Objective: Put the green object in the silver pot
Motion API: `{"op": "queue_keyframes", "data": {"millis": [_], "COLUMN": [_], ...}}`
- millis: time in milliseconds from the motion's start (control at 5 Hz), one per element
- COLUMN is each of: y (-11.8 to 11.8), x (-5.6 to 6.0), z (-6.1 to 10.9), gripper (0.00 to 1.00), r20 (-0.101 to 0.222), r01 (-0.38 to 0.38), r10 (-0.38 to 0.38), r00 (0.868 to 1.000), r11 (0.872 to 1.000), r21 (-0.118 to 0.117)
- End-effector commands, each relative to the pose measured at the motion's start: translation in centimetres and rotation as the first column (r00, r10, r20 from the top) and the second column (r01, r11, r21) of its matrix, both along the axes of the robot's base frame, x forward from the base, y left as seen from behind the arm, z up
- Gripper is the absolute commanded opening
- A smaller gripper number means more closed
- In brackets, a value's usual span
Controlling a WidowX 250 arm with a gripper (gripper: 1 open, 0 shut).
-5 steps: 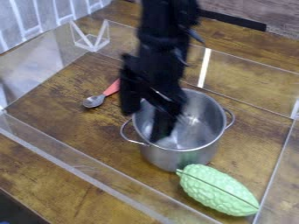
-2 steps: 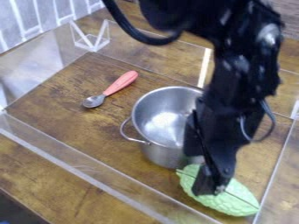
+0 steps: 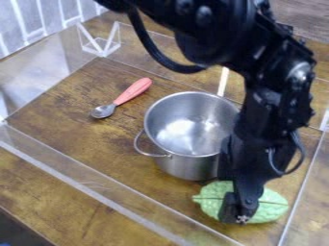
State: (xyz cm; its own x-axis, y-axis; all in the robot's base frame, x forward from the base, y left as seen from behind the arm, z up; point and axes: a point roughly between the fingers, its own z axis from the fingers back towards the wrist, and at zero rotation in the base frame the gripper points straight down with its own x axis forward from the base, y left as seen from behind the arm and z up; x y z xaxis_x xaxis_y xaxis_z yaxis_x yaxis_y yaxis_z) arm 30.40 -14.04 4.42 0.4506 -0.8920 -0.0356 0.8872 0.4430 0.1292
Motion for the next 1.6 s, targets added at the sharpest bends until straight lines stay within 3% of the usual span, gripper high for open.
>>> {"op": "queue_keyframes", "data": {"millis": [0,200,800,1400], "y": [-1.4,-2.5,-0.3,2.2], "x": [0.9,0.5,-0.1,1.1], "z": [1.4,1.2,1.1,0.6], "gripper": [1.00,1.00,1.00,1.00], "r20": [0.059,0.060,0.055,0.055], "r01": [0.034,0.077,0.145,0.278], "r10": [-0.032,-0.074,-0.140,-0.273], "r00": [0.998,0.995,0.989,0.960], "r11": [0.999,0.996,0.986,0.954], "r21": [-0.039,-0.050,-0.081,-0.112]}}
